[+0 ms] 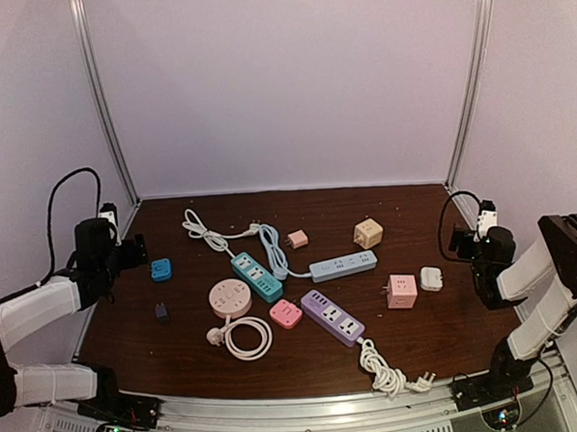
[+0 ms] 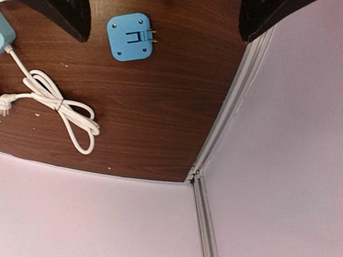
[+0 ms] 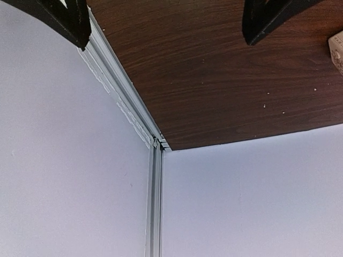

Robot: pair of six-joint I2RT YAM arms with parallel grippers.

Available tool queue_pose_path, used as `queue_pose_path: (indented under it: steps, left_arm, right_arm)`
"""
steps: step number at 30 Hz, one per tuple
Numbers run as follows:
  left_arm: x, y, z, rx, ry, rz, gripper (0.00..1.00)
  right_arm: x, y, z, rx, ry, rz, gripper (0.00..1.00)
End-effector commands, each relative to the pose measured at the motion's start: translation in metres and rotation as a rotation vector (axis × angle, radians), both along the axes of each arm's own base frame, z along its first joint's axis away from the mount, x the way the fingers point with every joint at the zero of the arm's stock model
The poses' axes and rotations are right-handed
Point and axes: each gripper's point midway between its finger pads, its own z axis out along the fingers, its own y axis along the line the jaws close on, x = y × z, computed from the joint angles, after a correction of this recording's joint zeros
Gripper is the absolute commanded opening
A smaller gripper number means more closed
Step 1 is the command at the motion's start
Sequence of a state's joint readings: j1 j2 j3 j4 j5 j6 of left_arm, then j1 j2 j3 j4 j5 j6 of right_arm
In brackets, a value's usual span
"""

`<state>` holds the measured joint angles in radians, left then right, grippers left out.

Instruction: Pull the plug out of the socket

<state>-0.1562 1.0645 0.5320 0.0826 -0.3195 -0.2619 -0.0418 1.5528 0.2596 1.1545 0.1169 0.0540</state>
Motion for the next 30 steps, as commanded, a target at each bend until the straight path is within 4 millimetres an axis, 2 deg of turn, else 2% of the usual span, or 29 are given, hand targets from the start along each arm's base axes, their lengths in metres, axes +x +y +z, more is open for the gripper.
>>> queue_pose_path:
  steps: [1,6,10,13,19,25,27,30]
  left_arm:
    - [0.007,0.041,0.007,0.039,-0.142,0.12,0.98]
    - [0.018,0.056,-0.011,0.09,-0.199,0.159,0.98]
    - [0.011,0.065,-0.02,0.118,-0.24,0.207,0.98]
    - [0.009,0.051,-0.012,0.138,-0.314,0.115,0.97]
    - [0.011,0.025,-0.022,0.154,-0.412,-0.043,0.98]
    - [0.034,0.001,-0.038,0.185,-0.291,-0.195,0.98]
    - [0.045,-0.006,-0.037,0.191,-0.277,-0.235,0.98]
    - [0.047,-0.006,-0.039,0.193,-0.259,-0.232,0.98]
  right_arm:
    - [0.003,0.006,0.02,-0.02,-0.083,0.038,1.0]
    - [0.004,0.007,0.019,-0.019,-0.077,0.044,1.0]
    - [0.005,0.008,0.02,-0.023,-0.075,0.05,1.0]
    - [0.005,0.008,0.019,-0.023,-0.072,0.052,1.0]
    - [0.006,0.009,0.019,-0.024,-0.07,0.055,1.0]
    - [0.01,0.016,0.018,-0.032,-0.058,0.101,1.0]
    - [0.01,0.017,0.018,-0.031,-0.058,0.104,1.0]
    - [0.01,0.018,0.018,-0.032,-0.057,0.109,1.0]
